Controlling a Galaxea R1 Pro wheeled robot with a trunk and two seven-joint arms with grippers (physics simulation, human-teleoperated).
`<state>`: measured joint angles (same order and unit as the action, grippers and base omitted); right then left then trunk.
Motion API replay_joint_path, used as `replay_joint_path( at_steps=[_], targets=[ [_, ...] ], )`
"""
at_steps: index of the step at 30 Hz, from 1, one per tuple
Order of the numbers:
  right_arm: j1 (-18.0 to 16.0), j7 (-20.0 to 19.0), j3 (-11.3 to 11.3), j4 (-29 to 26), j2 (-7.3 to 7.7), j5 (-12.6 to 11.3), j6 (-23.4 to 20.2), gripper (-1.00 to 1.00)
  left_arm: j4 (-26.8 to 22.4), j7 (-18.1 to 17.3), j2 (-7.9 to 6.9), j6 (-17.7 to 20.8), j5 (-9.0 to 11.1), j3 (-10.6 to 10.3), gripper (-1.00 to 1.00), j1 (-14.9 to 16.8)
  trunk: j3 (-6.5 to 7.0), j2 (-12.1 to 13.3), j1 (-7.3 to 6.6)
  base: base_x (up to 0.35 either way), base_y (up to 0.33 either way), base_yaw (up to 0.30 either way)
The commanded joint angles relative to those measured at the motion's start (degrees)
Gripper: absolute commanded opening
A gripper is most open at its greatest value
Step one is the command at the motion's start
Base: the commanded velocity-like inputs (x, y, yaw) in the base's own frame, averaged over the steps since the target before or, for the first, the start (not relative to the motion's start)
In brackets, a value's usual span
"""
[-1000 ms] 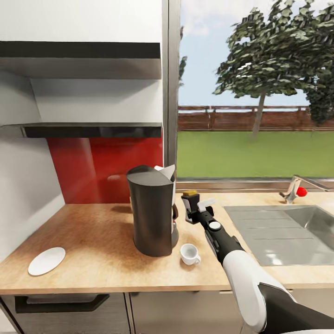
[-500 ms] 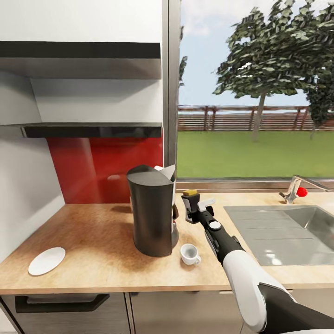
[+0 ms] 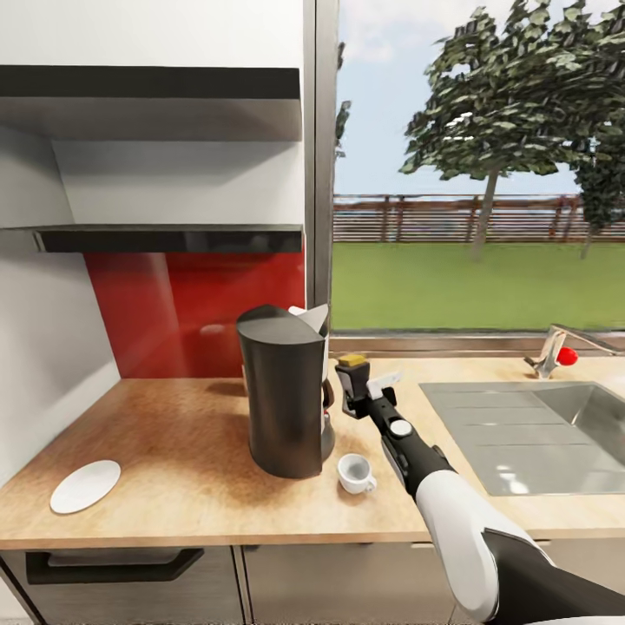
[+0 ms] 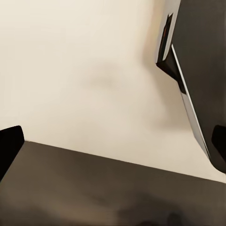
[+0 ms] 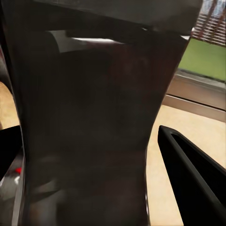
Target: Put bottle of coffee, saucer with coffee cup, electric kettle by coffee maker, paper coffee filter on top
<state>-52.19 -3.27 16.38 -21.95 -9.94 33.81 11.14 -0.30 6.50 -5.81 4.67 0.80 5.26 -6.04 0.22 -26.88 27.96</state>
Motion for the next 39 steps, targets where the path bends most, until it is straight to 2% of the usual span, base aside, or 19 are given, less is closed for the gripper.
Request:
replay_joint_path(
  at_steps=[1, 9, 18, 39],
  targets=[
    [-0.02, -0.34, 0.51, 0.08, -0.05, 0.30, 0.37, -1.00, -0.06, 0.09, 0.01, 0.17, 0.08, 0.44, 1.00, -0.02, -0.28, -0.45, 0.24, 0.000, 0.000, 0.000],
    [-0.02, -0.34, 0.65, 0.02, -0.05, 0.30, 0.64, -1.00, -0.06, 0.13, 0.00, 0.21, 0.08, 0.36, 1.00, -0.02, -2.44, -3.66, 2.00, 0.000, 0.000, 0.000],
    [-0.02, -0.27, 0.67, -0.15, -0.05, 0.30, 0.64, -1.00, -0.06, 0.16, 0.18, 1.41, 0.01, 0.42, 1.00, -0.02, -3.25, -3.66, 2.00, 0.007, 0.000, 0.000],
    [-0.02, -0.35, 0.67, -0.15, -0.05, 0.30, 0.64, -1.00, -0.06, 0.19, 0.11, 2.51, 0.07, 0.49, 1.00, -0.02, -3.40, -3.66, 2.00, 0.099, -0.016, 0.000]
  ],
)
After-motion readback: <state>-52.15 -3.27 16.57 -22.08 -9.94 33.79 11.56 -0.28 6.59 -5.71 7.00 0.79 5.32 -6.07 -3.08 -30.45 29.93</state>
